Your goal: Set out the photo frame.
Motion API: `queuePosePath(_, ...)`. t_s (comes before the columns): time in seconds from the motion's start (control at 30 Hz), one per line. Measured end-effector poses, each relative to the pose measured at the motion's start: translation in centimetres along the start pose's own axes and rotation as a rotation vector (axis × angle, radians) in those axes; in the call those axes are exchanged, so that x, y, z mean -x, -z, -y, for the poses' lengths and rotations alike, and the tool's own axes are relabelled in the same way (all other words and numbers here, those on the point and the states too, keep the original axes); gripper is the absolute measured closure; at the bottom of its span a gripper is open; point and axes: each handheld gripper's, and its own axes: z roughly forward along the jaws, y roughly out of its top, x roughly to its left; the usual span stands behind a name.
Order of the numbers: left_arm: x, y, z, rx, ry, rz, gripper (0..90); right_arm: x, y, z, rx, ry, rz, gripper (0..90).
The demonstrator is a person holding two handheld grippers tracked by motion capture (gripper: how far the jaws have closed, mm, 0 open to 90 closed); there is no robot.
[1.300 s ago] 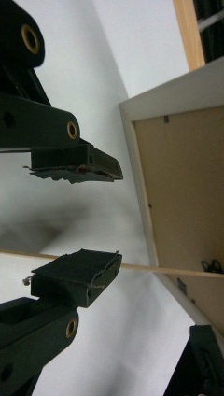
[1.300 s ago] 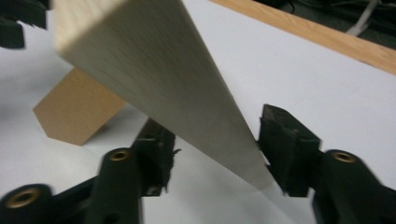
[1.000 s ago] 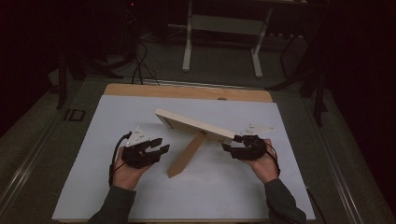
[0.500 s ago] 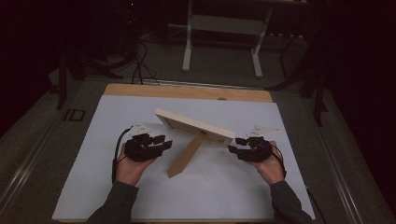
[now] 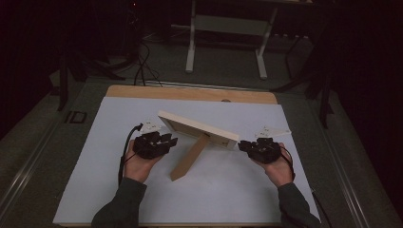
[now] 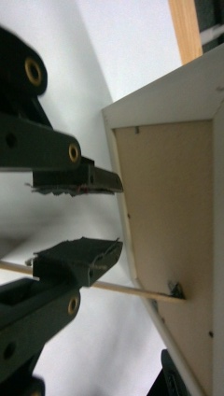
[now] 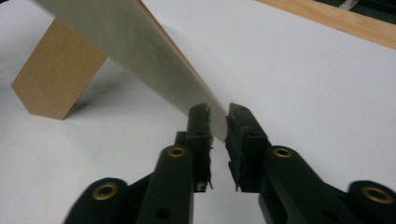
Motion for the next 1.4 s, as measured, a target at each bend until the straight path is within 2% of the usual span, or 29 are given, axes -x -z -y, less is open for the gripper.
queuePosePath(0.07, 0.0, 0.0, -0.2, 0.008, 0.0, -0.01, 72.0, 0.1, 0.0, -0.2, 0.002, -0.006, -0.011, 84.9)
queuePosePath(0.23, -0.1, -0.2, -0.7, 0.028, 0.005, -0.042, 83.1, 0.0, -0.2, -0.7, 0.018, -0.02, 0.002, 88.4)
queuePosePath(0.33, -0.3, -0.4, -0.9, 0.06, 0.044, -0.042, 89.5, 0.1, -0.3, -1.0, 0.028, -0.032, 0.015, 88.9)
queuePosePath(0.57, -0.2, -1.1, -1.4, 0.081, 0.061, -0.037, 89.8, 0.3, -0.4, -1.7, 0.049, -0.054, 0.026, 89.2)
queuePosePath(0.73, -0.2, -1.4, -1.7, 0.091, 0.085, -0.026, 89.8, 0.2, -0.5, -1.9, 0.068, -0.067, 0.017, 89.2)
queuePosePath(1.4, 0.1, -2.4, -2.0, 0.067, 0.068, -0.051, 89.8, 0.2, -0.9, -2.4, 0.085, -0.09, -0.027, 88.5)
